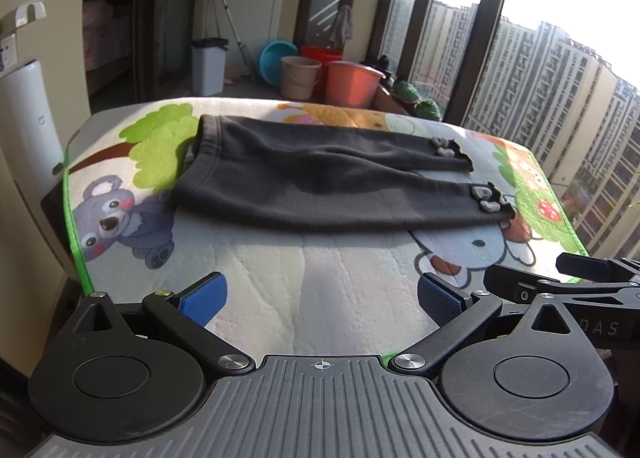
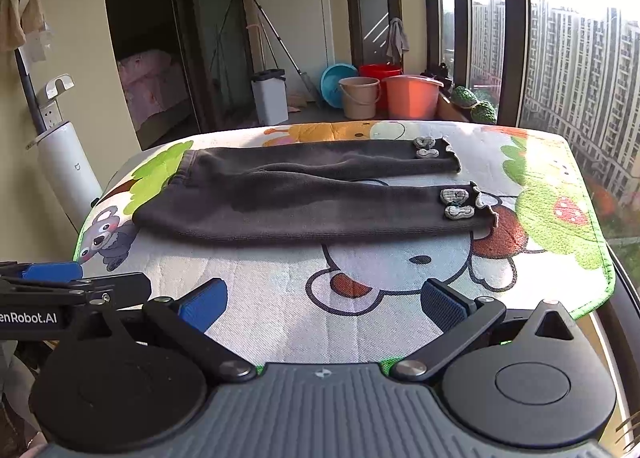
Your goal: Fold clothes
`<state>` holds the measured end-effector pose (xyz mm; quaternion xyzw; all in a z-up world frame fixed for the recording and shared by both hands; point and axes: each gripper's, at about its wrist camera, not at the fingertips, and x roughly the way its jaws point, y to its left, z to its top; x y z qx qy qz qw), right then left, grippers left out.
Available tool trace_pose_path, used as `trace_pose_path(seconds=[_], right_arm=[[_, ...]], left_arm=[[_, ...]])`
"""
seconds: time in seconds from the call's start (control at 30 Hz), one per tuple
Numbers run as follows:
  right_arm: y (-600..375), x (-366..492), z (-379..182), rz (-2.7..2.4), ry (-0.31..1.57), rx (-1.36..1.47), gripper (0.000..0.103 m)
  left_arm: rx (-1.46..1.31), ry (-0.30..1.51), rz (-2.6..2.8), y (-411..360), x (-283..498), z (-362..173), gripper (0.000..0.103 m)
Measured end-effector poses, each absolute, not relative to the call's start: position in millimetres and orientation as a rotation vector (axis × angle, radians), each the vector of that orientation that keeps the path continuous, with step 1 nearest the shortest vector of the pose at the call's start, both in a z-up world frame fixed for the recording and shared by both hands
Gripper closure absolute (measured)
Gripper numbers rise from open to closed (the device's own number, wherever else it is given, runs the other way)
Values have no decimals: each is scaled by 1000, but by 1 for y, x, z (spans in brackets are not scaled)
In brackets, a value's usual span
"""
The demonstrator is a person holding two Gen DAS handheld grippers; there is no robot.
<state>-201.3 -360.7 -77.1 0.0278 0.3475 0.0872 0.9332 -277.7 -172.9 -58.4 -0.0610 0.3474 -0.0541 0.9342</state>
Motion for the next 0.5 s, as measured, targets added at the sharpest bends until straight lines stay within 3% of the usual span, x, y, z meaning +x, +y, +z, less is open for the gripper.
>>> trace_pose_path(seconds=[0.5], right_arm=[[-361,-199,-80,185,725,53,0]], left_arm=[[-133,724,-110,-170,-276,-63,0]])
